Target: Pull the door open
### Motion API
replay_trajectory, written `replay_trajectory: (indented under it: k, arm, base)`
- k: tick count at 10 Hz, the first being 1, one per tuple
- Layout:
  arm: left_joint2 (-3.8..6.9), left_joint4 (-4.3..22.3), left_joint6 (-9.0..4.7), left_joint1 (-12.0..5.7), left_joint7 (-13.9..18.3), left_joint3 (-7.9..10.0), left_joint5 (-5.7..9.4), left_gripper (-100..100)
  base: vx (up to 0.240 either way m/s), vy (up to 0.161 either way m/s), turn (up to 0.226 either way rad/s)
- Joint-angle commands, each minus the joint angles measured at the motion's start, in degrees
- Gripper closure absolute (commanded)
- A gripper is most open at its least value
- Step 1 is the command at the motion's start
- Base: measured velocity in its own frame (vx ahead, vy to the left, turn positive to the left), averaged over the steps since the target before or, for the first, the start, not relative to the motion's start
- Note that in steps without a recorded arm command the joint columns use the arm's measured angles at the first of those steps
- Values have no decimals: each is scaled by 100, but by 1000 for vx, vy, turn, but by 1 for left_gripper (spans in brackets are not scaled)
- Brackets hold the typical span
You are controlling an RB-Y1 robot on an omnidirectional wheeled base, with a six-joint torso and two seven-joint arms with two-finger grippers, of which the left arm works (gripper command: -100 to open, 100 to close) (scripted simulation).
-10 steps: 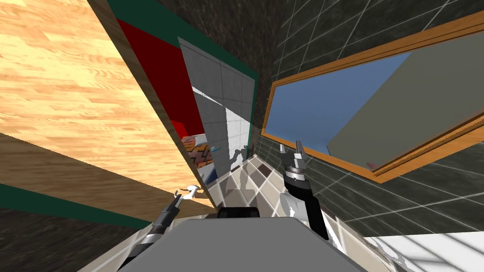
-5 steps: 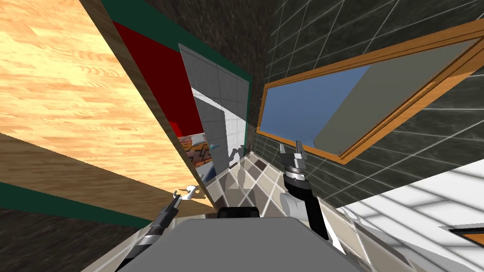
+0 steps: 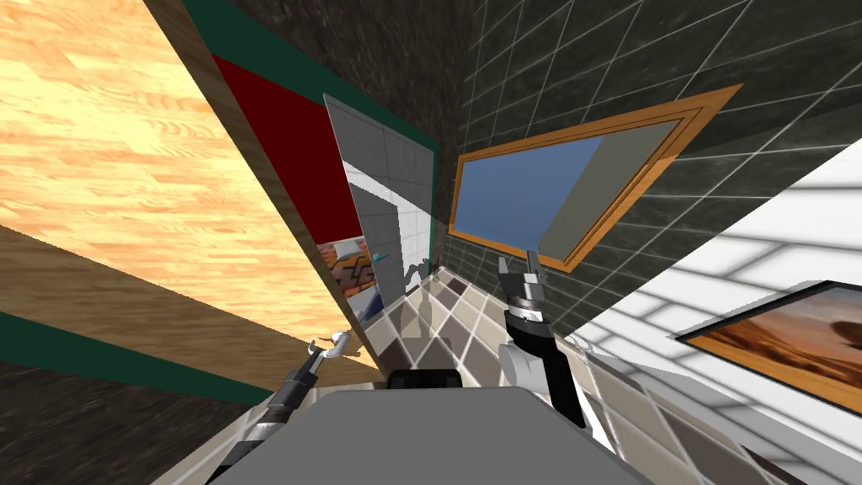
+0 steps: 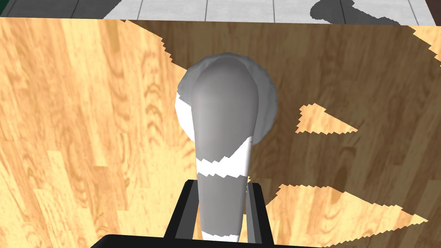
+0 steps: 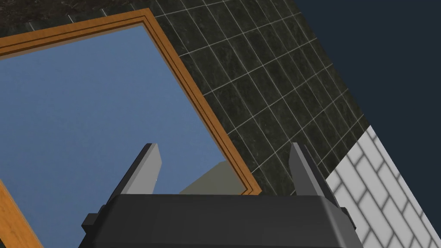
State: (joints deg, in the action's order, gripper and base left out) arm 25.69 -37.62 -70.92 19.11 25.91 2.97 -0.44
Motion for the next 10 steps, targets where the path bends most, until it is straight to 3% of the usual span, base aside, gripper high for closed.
replay_trajectory:
  k: [1,2,5,7,8,10]
  arm:
    - [-26,41,-105,-1,23,-63,-44,100]
    - [8,56,-49,-31,14,-12,-11,100]
    - [-34,125,217,-368,-81,-174,84,100]
    - [-44,138,282,-450,-104,-211,108,100]
    - [-64,166,423,-632,-155,-292,162,100]
    - [-85,195,573,-824,-209,-378,219,100]
  base:
    - [-245,63,-164]
    - [-105,42,-36]
    - [-227,28,-120]
    - [-176,31,-58]
    - [-182,68,-95]
    - [-242,36,-122]
